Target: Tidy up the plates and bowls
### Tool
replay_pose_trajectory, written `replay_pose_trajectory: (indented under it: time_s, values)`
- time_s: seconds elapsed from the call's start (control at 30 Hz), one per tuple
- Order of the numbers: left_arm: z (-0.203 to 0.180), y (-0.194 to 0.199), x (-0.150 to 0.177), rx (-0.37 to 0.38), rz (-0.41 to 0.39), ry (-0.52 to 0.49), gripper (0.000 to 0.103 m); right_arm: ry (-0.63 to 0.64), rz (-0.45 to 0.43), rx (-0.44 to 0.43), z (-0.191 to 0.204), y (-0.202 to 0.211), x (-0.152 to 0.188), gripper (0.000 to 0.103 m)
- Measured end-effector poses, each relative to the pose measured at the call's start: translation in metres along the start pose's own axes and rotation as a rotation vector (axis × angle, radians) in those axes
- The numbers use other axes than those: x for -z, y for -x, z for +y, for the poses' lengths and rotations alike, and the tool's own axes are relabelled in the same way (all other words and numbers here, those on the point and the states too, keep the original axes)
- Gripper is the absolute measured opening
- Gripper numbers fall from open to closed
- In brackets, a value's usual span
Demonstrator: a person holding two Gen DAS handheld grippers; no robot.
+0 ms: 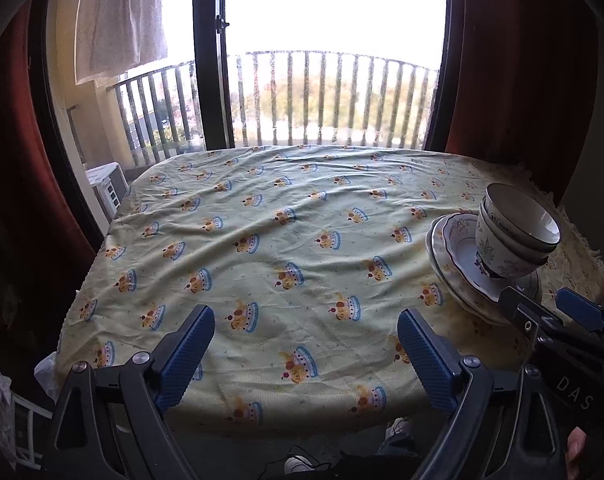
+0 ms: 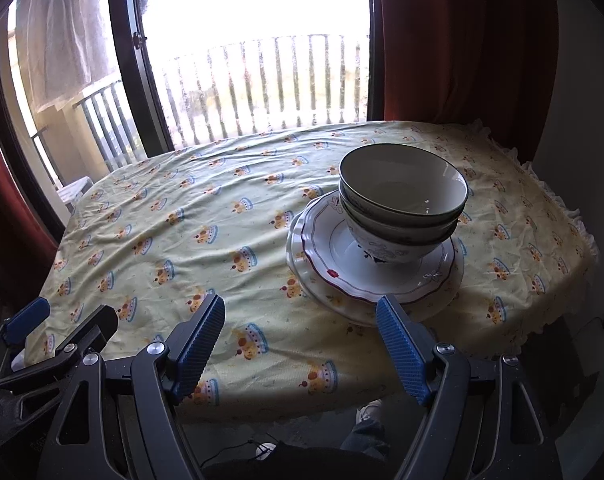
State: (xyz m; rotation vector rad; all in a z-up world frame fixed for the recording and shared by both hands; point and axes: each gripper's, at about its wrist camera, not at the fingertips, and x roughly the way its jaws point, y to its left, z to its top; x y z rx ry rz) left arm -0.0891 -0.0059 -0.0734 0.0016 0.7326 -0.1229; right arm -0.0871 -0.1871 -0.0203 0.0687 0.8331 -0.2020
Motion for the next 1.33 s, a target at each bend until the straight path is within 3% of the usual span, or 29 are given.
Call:
replay_pose_trajectory:
  time_s: [1.33]
  values:
    - [-0.013,-0.007,-0.013,-0.030,-0.014,0.036,0.096,0.023,0.004,-0.017,-0.013,-0.013,-0.018,0.083]
